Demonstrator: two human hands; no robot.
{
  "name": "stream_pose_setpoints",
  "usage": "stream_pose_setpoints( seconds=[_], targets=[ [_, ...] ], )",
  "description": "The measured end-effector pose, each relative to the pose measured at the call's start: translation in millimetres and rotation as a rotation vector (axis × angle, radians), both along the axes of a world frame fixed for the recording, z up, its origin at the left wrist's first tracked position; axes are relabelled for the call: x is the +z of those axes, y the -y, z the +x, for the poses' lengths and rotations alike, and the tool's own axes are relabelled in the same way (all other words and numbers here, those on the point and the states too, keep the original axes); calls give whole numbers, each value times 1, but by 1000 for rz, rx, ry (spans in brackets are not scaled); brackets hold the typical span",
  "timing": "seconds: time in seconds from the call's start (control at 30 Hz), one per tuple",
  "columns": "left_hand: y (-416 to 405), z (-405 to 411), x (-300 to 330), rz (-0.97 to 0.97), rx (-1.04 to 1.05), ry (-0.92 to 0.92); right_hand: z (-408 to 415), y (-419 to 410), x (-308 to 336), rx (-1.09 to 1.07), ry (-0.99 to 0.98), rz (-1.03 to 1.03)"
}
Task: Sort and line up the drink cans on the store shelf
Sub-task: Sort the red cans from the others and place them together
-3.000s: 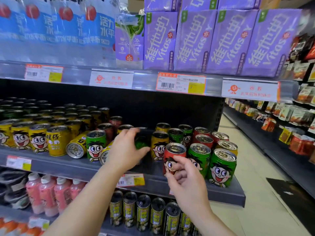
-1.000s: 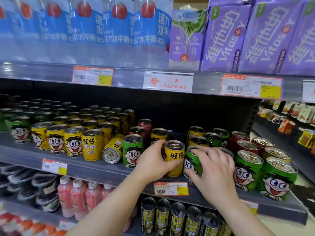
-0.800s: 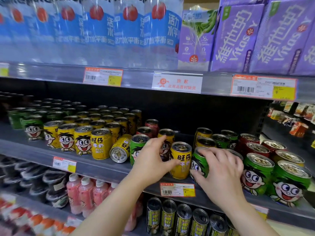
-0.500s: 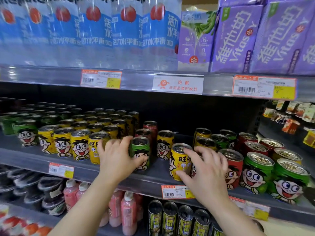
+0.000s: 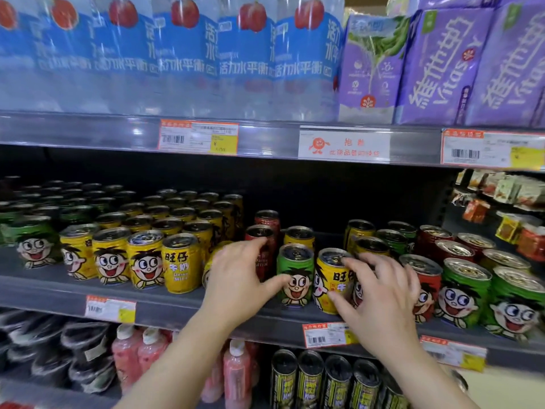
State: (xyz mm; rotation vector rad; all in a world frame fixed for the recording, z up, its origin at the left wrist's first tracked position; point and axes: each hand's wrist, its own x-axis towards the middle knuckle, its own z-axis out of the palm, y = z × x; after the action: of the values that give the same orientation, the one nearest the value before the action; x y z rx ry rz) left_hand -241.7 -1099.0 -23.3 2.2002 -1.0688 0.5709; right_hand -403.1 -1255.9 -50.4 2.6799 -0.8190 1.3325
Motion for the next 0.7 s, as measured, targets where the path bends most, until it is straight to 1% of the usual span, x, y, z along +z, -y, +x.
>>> stream_pose_setpoints(
  seconds=[0.03, 0.07, 0.1, 0.2, 0.3, 0.43, 0.53, 0.7],
  targets=[
    [-8, 8, -3, 4, 73, 88, 1, -5, 0, -1, 5, -3],
    [-14, 14, -8, 8, 145, 135, 3, -11, 0, 6, 8, -15],
    [-20, 17, -14, 15, 203, 140, 6, -16, 0, 16, 5, -28],
    [-23, 16, -31, 46, 314, 64, 18, -28, 2, 54, -15, -44],
    [-19, 16, -35, -22, 374, -64, 28, -30, 0, 96, -28, -46],
    [-14, 17, -34, -87, 374, -61, 32, -29, -4, 108, -15, -61],
    [-18, 14, -26, -139, 350, -111, 31, -26, -5, 112, -13, -79],
    [-20, 2, 10, -155, 221, -158, 29, -25, -3, 124, -34, -75]
  ],
)
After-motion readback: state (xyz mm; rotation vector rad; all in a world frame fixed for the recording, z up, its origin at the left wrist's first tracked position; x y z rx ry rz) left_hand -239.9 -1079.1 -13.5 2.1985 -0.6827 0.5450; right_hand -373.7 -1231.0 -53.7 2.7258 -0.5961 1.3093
